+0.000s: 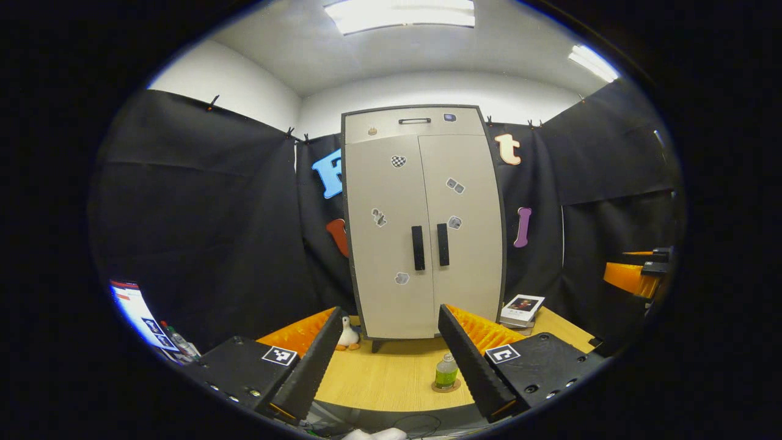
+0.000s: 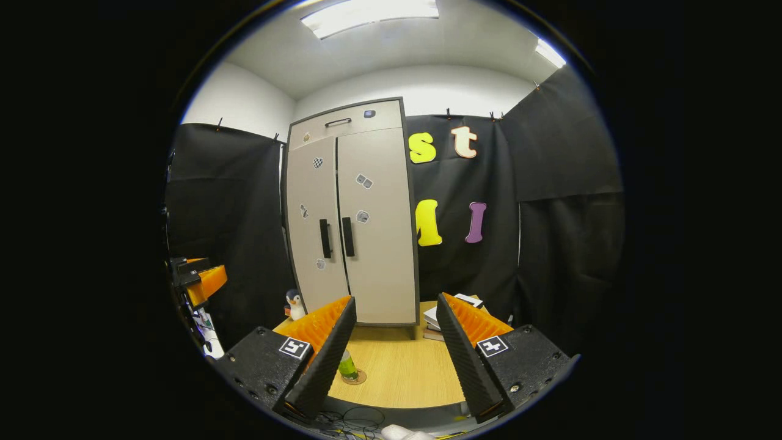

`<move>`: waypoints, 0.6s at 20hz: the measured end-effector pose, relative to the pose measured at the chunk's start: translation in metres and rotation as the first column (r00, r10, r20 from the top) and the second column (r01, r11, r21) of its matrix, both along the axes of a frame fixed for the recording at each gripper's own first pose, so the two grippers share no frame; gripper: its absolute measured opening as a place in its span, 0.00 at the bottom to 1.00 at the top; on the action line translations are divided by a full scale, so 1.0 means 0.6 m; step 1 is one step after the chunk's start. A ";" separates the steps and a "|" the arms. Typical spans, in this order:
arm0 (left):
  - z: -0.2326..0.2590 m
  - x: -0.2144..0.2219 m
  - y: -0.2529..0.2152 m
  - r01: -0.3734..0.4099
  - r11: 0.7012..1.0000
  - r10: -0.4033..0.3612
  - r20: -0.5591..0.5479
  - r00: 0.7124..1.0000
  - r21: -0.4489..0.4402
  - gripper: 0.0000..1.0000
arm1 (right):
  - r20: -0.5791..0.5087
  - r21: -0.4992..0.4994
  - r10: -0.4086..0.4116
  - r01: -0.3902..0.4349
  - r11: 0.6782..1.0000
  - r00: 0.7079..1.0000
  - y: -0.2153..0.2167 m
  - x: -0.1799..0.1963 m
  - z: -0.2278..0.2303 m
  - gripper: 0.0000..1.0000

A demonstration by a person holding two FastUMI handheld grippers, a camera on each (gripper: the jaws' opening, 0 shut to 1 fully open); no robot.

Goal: Grasp the bottle in the cabinet with the left hand and place it on the coaster, then close the right door with the right hand and the left door with the left hand.

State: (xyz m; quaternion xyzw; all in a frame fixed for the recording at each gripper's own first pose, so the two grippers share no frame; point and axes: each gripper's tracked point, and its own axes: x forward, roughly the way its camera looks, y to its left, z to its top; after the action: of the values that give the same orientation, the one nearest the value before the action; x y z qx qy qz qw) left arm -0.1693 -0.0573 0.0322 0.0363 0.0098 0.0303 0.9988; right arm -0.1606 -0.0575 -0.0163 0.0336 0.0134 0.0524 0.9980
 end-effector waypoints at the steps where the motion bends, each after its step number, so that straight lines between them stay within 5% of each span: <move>1: 0.004 0.002 -0.004 0.006 1.000 -0.006 0.009 1.000 -0.002 0.96 | 0.004 -0.002 -0.005 0.005 1.000 1.000 -0.002 -0.002 0.004 0.82; 12: 0.019 -0.006 -0.008 0.031 0.999 -0.031 0.014 0.999 -0.019 0.96 | 0.023 0.008 -0.025 0.025 1.000 0.999 -0.009 -0.016 0.022 0.82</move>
State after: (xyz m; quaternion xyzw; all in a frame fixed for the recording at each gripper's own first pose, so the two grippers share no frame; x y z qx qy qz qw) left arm -0.1727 -0.0623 0.0437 0.0266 0.0027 0.0151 0.9995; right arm -0.1699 -0.0630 -0.0032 0.0372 0.0014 0.0405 0.9985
